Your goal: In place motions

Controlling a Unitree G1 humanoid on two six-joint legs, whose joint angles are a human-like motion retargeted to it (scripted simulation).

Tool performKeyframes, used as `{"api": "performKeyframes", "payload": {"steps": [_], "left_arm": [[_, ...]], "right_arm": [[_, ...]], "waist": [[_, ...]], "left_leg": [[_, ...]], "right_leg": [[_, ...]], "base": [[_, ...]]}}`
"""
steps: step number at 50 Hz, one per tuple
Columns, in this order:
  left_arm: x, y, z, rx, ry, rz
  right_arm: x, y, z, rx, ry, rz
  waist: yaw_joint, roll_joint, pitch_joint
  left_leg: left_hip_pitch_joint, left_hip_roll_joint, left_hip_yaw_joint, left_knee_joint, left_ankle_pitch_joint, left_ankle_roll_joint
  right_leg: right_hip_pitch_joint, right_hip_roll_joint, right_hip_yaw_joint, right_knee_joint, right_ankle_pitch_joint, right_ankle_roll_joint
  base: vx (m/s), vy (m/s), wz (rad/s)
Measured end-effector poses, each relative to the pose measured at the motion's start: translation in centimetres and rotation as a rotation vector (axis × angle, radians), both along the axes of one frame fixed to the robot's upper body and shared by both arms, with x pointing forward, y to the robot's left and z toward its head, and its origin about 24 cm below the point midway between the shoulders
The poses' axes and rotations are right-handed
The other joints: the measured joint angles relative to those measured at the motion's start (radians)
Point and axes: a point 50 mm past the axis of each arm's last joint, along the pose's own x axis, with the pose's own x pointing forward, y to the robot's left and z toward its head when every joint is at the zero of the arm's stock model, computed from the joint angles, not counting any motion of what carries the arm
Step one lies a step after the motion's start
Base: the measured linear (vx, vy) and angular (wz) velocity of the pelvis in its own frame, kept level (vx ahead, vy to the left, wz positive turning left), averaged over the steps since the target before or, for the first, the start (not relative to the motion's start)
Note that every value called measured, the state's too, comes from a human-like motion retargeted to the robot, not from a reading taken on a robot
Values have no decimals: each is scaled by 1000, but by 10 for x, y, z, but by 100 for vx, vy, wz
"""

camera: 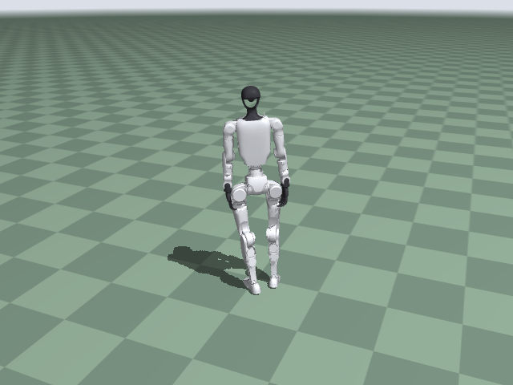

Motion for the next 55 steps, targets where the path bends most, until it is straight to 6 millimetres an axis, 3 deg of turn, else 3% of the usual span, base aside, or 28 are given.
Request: {"api": "performKeyframes", "payload": {"steps": [38,55], "left_arm": [[-7,-4,0,-11,20,9],[9,-7,-1,-27,-29,-16]], "right_arm": [[4,-1,0,0,-2,37],[-13,-8,3,-31,56,-20]], "waist": [[-37,12,4],[115,8,-1]], "left_leg": [[-20,0,-51,13,8,-7],[-61,-2,-77,40,26,-12]], "right_leg": [[14,-5,-55,-17,15,-13],[40,-32,-78,9,-27,6]], "base": [[0,0,5],[26,-7,9]]}}
